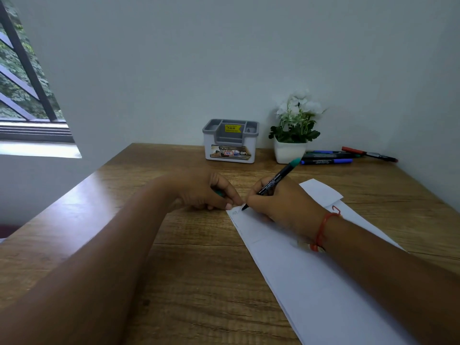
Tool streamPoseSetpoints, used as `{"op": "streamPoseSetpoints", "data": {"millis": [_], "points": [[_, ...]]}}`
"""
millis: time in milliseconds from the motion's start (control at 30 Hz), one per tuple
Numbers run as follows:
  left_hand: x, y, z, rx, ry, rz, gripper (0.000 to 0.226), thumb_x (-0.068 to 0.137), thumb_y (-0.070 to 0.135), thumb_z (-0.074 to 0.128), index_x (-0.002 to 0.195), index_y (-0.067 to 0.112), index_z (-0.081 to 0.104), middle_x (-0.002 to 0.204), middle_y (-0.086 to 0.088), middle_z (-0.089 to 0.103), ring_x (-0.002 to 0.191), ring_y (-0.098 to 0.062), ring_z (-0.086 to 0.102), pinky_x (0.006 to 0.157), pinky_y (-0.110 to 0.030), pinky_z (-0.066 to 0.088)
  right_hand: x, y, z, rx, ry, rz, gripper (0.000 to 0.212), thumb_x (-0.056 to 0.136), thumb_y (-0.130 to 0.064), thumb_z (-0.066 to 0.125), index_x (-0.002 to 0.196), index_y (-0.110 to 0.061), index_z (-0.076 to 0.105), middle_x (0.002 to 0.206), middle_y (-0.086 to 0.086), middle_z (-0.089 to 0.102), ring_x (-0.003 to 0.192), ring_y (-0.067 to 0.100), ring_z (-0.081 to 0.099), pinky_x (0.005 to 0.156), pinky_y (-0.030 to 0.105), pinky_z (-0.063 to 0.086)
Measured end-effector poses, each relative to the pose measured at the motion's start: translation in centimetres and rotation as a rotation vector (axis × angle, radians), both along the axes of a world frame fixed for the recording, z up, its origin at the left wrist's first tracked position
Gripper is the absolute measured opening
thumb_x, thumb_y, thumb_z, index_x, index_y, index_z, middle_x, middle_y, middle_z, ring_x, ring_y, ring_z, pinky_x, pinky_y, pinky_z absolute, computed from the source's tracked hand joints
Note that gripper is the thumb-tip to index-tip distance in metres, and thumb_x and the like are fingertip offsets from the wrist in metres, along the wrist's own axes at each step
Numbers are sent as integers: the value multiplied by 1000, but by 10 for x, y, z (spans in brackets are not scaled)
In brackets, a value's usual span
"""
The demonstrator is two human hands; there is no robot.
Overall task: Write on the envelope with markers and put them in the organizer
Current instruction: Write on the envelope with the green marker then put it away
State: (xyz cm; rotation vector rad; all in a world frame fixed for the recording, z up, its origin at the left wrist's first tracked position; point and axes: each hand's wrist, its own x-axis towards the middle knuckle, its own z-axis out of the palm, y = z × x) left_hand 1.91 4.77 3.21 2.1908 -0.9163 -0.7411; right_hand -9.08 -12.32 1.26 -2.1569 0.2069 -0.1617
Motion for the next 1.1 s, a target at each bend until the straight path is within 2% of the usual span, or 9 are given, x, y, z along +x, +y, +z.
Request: {"op": "streamPoseSetpoints", "data": {"millis": [133, 300, 367, 433, 533, 667, 833, 967, 1100], "points": [[-1, 0, 0, 10, 6, 1, 21, 87, 10, 69, 100, 25, 77, 91, -6, 67, 58, -4, 49, 57, -22, 39, 2, -2, -2, 4, 1, -18, 14, 85, -20, 64, 86, -8, 72, 70, 3, 65, 65, 13, 59, 64, 34, 49], [-1, -1, 1, 5, 5, 13, 21, 87, 10, 69, 102, 22, 77, 96, -9, 69, 58, -4, 49, 55, -20, 40, 3, -1, -5, -29, -19, -58, 15, 87, -22, 65, 93, -10, 72, 78, 10, 73, 64, 12, 63, 67, 34, 55], [-1, 0, 1, -1, 8, 16, 21, 87, 10, 69, 101, 23, 77, 96, -11, 69, 59, -4, 49, 55, -20, 40, 3, -2, -2, -57, -23, -35, 13, 85, -21, 66, 92, -12, 73, 80, 7, 73, 67, 11, 63, 67, 34, 55], [-1, 0, 0, -3, 11, 13, 21, 87, 9, 70, 100, 24, 77, 97, -16, 69, 60, -6, 49, 55, -21, 39, 2, -3, 1, -96, -36, -18, 10, 83, -22, 68, 89, -15, 73, 77, -2, 69, 71, 8, 61, 63, 28, 51], [-1, 0, 1, 10, -4, 13, 21, 87, 10, 69, 101, 24, 77, 105, -18, 69, 59, -5, 50, 56, -21, 40, 2, -7, 0, -94, -41, -19, 11, 82, -23, 68, 84, -13, 71, 70, -4, 63, 67, 6, 57, 59, 24, 44], [-1, -1, 0, 1, 8, 24, 21, 87, 9, 70, 101, 23, 77, 100, -14, 70, 58, -3, 50, 53, -18, 40, 4, -10, -4, -61, -55, -50, 13, 83, -27, 72, 79, -15, 72, 65, -7, 64, 63, 6, 58, 58, 25, 42], [-1, -1, 0, 6, -3, 27, 22, 87, 10, 70, 101, 24, 77, 106, -14, 70, 58, -3, 50, 54, -19, 40, 7, -10, -8, -62, -33, -55, 17, 83, -32, 73, 79, -16, 77, 67, -5, 69, 70, 9, 64, 70, 34, 54], [0, -1, -1, 9, -6, 20, 21, 87, 10, 70, 100, 26, 77, 109, -17, 69, 60, -5, 50, 59, -25, 39, 9, -11, -10, -96, -68, -83, 22, 86, -33, 73, 79, -12, 75, 66, -3, 67, 65, 8, 61, 67, 32, 51], [0, -1, -1, 10, -19, 19, 21, 86, 12, 71, 99, 27, 77, 107, -18, 69, 59, -4, 50, 59, -24, 40, 9, -11, -10, -123, -76, -89, 24, 88, -35, 72, 80, -12, 74, 71, 3, 69, 67, 11, 60, 67, 32, 50]]}}
